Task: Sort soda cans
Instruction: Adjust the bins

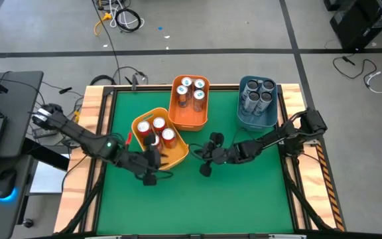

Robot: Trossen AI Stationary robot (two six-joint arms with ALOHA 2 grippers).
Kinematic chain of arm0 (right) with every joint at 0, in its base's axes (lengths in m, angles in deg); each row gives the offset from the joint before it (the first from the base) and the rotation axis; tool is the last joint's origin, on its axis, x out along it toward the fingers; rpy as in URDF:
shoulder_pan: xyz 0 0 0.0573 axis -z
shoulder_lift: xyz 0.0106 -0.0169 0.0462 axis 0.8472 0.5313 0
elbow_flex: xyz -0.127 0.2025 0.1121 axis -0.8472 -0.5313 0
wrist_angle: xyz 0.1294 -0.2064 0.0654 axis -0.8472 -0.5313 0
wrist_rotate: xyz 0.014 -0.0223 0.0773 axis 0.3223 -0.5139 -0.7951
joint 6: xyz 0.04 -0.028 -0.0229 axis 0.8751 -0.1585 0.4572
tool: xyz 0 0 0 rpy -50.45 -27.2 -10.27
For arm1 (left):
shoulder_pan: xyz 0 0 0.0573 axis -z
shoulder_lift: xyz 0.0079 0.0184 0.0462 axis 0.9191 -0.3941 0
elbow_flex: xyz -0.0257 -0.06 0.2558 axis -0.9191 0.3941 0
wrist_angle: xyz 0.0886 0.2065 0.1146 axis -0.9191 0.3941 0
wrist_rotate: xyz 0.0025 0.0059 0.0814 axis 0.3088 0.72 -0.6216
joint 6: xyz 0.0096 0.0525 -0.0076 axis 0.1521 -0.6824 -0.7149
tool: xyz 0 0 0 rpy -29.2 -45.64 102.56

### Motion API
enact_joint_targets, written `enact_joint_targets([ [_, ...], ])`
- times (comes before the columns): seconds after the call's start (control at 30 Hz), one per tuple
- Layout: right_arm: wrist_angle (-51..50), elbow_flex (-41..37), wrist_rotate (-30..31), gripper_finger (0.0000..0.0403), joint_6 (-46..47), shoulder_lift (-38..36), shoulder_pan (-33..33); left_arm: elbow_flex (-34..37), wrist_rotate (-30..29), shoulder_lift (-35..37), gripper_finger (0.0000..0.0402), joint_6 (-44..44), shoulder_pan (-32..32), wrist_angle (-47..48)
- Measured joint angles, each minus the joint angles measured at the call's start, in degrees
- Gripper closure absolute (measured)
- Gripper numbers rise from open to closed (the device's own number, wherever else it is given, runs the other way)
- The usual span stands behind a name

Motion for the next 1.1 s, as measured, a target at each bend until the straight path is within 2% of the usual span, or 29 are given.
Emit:
enact_joint_targets([
  [0.1,0.0,0.0,0.0,0.0403,0.8,0.1,1.0,4.7,1.8,0.0,0.0316,-1.5,1.9,-8.6],
  [0.23,3.1,0.0,0.1,0.0403,1.0,0.1,1.6,13.4,10.8,0.0,0.0387,-2.8,2.0,-22.7],
  [0.3,4.0,0.1,0.2,0.0403,1.0,0.2,1.7,17.2,13.9,0.0,0.0394,-2.3,1.6,-28.9],
  [0.37,5.1,0.1,0.1,0.0403,1.2,1.0,1.9,19.8,14.5,0.0,0.0395,-1.2,1.6,-32.9],
  [0.7,10.8,5.7,-2.2,0.0403,2.1,10.9,2.8,20.6,13.5,-3.3,0.0400,4.1,1.8,-29.7],
  [0.93,11.3,9.9,-5.3,0.0403,2.1,15.1,2.3,20.6,4.9,-1.3,0.0401,11.9,3.6,-20.3],
  [1.1,12.0,10.6,-6.5,0.0403,1.3,14.9,2.1,20.6,2.6,-0.1,0.0401,18.6,3.7,-11.8],
])
